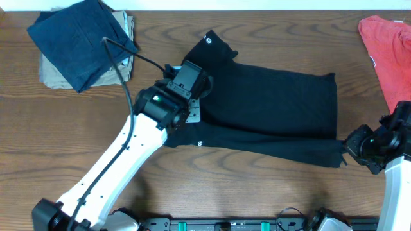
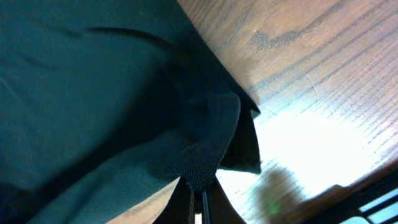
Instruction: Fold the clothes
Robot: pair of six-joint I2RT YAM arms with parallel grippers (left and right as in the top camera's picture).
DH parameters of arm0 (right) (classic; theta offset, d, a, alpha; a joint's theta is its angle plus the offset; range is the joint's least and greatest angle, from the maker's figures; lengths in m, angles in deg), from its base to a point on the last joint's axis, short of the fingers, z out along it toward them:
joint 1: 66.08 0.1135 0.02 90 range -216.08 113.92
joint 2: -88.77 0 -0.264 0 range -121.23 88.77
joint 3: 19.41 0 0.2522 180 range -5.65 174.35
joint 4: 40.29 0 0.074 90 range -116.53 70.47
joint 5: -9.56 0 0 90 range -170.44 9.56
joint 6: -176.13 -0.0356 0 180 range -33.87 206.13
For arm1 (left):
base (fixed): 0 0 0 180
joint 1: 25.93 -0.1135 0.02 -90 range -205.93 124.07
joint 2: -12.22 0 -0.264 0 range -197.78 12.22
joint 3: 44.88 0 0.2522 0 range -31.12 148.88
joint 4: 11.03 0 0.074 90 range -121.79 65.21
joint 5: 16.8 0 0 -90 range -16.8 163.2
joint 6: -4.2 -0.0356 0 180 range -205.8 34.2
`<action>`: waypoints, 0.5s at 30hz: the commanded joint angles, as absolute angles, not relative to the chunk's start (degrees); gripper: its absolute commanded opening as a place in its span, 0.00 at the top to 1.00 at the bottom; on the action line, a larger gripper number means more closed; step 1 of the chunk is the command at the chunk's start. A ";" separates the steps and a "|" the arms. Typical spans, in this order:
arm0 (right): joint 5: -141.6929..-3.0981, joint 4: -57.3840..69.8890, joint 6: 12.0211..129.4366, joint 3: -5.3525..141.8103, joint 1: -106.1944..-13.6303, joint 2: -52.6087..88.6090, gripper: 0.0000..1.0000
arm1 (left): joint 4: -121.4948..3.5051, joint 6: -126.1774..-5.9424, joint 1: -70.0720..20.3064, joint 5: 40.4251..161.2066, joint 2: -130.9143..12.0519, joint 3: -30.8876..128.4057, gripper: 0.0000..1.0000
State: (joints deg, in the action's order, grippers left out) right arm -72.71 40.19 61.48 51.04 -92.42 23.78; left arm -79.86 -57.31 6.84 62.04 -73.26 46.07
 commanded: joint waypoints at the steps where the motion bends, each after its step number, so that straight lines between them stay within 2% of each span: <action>1: -72.91 39.11 59.32 50.86 -92.64 23.23 0.99 | -77.56 -57.68 6.47 60.47 -75.24 45.70 0.94; 15: -72.91 30.26 55.43 48.44 -92.62 19.89 0.98 | -68.95 -57.66 6.41 59.66 -83.44 45.70 0.94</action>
State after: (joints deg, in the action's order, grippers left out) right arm -72.52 31.03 57.57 50.01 -92.42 20.90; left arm -69.17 -57.31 6.82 61.74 -82.09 46.03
